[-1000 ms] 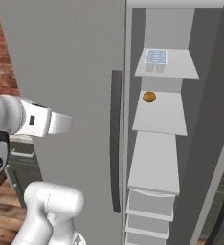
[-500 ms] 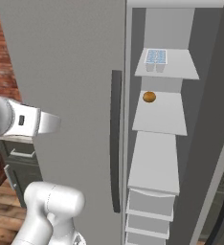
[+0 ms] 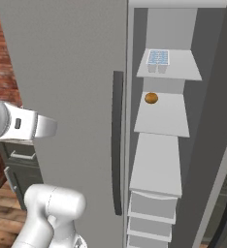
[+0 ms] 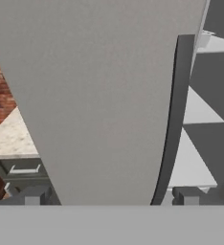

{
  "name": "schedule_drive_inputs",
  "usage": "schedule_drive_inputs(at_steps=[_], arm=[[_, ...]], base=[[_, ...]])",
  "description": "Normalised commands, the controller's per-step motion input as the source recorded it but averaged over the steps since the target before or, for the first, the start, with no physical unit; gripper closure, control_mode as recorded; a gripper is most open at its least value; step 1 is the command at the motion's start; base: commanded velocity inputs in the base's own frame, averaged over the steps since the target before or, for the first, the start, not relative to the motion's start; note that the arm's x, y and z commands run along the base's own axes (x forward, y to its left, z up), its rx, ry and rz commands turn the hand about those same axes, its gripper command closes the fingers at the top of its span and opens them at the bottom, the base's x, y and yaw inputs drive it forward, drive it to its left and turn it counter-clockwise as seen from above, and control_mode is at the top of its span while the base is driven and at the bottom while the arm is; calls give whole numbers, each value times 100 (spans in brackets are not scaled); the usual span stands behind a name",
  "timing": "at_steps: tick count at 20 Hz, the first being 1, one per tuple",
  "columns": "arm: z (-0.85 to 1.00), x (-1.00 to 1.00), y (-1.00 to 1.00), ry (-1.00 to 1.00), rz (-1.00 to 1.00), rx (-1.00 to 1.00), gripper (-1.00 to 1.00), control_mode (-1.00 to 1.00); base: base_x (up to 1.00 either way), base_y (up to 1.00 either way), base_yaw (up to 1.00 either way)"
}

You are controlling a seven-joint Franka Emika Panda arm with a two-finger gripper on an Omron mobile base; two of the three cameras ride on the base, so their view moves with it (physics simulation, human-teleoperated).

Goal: Open the freezer door, pick up the ice cube tray from the freezer, and place it on the dining counter.

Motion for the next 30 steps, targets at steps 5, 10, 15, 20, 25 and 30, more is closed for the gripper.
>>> schedule_drive_inputs(at_steps=[5,10,15,20,25,30], arm=[[-13,-10,0,-1,0,0,-100,-100],[-28,-16,0,0,0,0,-100,-100],[-6,-5,0,0,0,0,-100,-100],[0,0,4,0,0,0,-100,-100],[0,0,1,0,0,0,-100,-100],[0,0,0,0,0,0,-100,100]], base=[[0,0,0],[0,0,0],[0,0,0],[0,0,0],[0,0,0],[0,-3,0]])
